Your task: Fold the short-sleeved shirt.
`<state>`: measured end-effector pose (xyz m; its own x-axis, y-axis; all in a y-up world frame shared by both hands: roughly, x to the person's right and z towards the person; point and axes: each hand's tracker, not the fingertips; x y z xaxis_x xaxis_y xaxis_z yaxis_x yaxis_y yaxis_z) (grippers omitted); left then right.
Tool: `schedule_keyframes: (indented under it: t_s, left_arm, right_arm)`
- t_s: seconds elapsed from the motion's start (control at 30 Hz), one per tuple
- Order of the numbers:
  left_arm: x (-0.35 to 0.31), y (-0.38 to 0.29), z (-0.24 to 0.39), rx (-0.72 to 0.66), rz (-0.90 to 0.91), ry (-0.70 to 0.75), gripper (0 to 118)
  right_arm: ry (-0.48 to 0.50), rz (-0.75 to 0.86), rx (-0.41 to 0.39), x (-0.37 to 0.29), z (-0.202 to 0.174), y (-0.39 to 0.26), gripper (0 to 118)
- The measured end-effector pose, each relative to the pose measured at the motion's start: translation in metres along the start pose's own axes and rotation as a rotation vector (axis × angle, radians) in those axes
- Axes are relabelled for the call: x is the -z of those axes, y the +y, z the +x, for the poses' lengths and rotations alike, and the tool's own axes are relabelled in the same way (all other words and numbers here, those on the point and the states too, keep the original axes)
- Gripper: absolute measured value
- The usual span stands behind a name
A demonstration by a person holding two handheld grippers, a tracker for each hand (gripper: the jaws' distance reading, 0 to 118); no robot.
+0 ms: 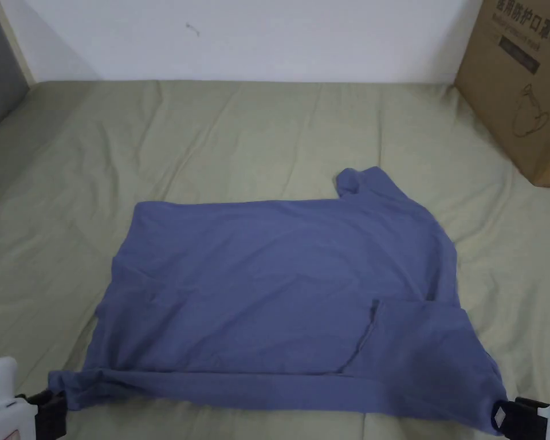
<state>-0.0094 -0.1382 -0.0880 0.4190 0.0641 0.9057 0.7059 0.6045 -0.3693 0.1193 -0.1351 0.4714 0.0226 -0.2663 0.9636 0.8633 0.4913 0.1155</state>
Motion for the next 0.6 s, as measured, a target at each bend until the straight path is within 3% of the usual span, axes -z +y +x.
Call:
schedule_keyframes:
  t_s: [0.03, 0.07, 0.1, 0.2, 0.23, 0.27, 0.3, 0.33, 0.37, 0.47, 0.53, 0.57, 0.6]
  left_arm:
    - [0.003, 0.005, -0.003, 0.002, 0.0, 0.0, 78]
    - [0.006, 0.01, -0.007, -0.009, 0.009, -0.007, 97]
    - [0.011, 0.012, 0.001, -0.024, 0.019, -0.024, 104]
    - [0.029, 0.02, 0.001, -0.05, 0.002, -0.023, 100]
    - [0.048, 0.028, -0.014, -0.054, -0.006, -0.016, 94]
    - [0.063, 0.032, -0.025, -0.06, -0.013, -0.013, 77]
    - [0.072, 0.036, -0.035, -0.073, -0.035, -0.017, 48]
    - [0.078, 0.039, -0.043, -0.083, -0.052, -0.02, 9]
    - [0.075, 0.027, -0.023, -0.073, -0.076, -0.046, 4]
    - [0.077, 0.026, -0.029, -0.011, -0.088, -0.023, 2]
    - [0.06, 0.013, 0.002, -0.028, -0.072, -0.024, 2]
    - [0.059, 0.016, -0.002, -0.047, -0.076, -0.036, 2]
    - [0.058, 0.018, -0.005, -0.056, -0.075, -0.035, 2]
  right_arm:
    - [0.003, 0.001, 0.0, 0.0, 0.0, 0.0, 1]
    - [0.005, -0.006, -0.012, 0.001, -0.001, 0.001, 1]
    - [-0.006, -0.008, -0.03, 0.002, -0.003, 0.002, 1]
    - [-0.034, -0.013, -0.065, 0.006, -0.004, 0.004, 1]
    - [-0.033, -0.017, -0.064, 0.008, -0.003, 0.004, 1]
    - [-0.027, -0.025, -0.056, 0.01, -0.002, 0.004, 1]
    - [-0.023, -0.037, -0.039, 0.013, 0.0, 0.004, 1]
    - [-0.025, -0.041, -0.029, 0.015, 0.001, 0.003, 1]
    - [-0.028, -0.043, -0.021, 0.016, 0.002, 0.002, 1]
    - [-0.04, -0.042, -0.006, 0.017, 0.007, 0.0, 1]
    - [-0.034, -0.029, 0.0, 0.015, 0.011, 0.001, 1]
    - [-0.039, -0.008, -0.002, 0.015, 0.012, 0.002, 6]
    - [-0.058, 0.01, -0.005, 0.015, 0.014, 0.005, 25]
